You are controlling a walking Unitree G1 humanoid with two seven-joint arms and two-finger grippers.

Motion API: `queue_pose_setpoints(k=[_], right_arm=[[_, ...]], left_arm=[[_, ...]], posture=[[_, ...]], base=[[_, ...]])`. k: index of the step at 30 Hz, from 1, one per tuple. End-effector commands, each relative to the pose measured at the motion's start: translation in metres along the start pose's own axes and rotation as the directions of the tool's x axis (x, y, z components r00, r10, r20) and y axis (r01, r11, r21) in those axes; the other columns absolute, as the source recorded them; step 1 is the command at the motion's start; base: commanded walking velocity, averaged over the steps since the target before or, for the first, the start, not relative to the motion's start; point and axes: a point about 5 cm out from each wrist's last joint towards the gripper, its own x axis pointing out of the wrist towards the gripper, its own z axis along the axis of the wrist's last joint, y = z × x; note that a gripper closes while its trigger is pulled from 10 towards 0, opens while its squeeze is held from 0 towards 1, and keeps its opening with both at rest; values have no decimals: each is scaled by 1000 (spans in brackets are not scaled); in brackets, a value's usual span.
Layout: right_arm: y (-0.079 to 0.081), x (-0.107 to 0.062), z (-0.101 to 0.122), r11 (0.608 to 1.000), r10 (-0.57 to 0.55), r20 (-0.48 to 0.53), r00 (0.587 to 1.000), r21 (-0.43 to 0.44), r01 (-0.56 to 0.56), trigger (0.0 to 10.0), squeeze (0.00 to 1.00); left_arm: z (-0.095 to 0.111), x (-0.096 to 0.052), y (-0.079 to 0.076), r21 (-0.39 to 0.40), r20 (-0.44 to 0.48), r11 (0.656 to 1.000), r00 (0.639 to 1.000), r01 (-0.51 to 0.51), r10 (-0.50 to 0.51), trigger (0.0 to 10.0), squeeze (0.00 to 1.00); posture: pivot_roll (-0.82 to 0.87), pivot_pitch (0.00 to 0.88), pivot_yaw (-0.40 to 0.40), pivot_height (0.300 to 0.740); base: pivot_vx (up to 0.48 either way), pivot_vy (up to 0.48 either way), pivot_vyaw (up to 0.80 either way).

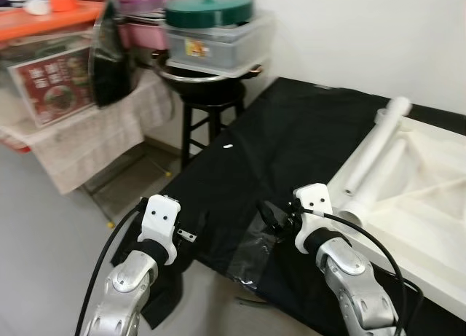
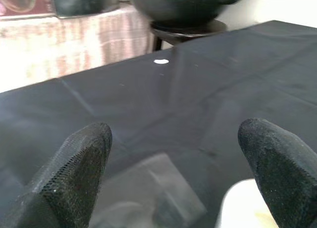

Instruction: Building children table

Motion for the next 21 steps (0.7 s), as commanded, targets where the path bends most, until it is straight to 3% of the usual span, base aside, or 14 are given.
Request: queue_pose_setpoints(k=[1,21], right_arm=[[1,0,0,1000,6,12,1000,9,-6,10000,0],[3,-1,-1,1000,19,15,1000,18,-19,10000,0]], left_arm=[[-5,-1,0,3,-15,1000,1000,-8,8,10000,0],[-7,-1,0,4,-20,1000,1000,-5,5,10000,0]], posture=[[-78,0,10,740],[-77,0,15,740]], base=[[0,0,-800],[0,0,-800]])
